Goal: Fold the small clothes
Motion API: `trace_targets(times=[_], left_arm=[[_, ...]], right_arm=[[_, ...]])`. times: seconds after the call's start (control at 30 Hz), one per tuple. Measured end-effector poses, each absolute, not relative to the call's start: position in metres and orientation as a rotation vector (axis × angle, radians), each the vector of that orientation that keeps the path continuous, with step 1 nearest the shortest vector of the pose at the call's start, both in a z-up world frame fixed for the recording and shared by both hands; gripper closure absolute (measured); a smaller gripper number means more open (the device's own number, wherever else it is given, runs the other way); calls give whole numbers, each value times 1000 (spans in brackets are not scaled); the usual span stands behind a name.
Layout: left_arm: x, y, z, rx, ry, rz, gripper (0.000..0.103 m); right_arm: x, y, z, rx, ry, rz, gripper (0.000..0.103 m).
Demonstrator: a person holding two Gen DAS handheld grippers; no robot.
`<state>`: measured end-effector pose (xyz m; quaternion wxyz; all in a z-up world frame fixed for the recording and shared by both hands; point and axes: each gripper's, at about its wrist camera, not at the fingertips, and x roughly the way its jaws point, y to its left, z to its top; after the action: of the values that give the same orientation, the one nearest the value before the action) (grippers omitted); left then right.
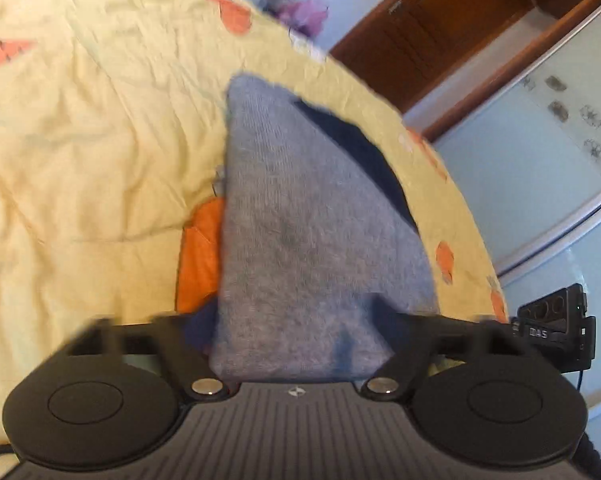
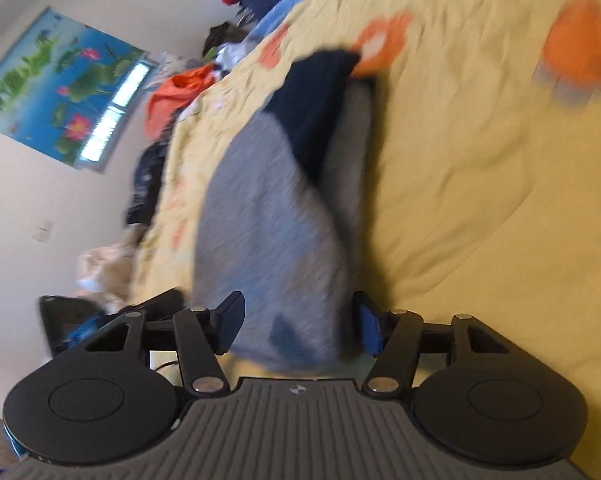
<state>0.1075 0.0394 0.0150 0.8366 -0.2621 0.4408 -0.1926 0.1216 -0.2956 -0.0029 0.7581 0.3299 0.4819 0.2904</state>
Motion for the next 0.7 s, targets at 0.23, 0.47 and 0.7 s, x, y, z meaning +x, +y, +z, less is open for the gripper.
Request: trace_targets(times=[0.23, 0.47, 0.7], left_arm=[[89, 42, 39, -460, 943, -378, 90], [57, 43, 31, -390, 930, -384, 69], [68, 46, 24, -513, 925, -387, 18]], right_arm=[[108, -278, 8, 629, 1015, 667, 84], [73, -301, 12, 583, 1002, 595, 57], [70, -309, 13, 700, 971, 608, 28]])
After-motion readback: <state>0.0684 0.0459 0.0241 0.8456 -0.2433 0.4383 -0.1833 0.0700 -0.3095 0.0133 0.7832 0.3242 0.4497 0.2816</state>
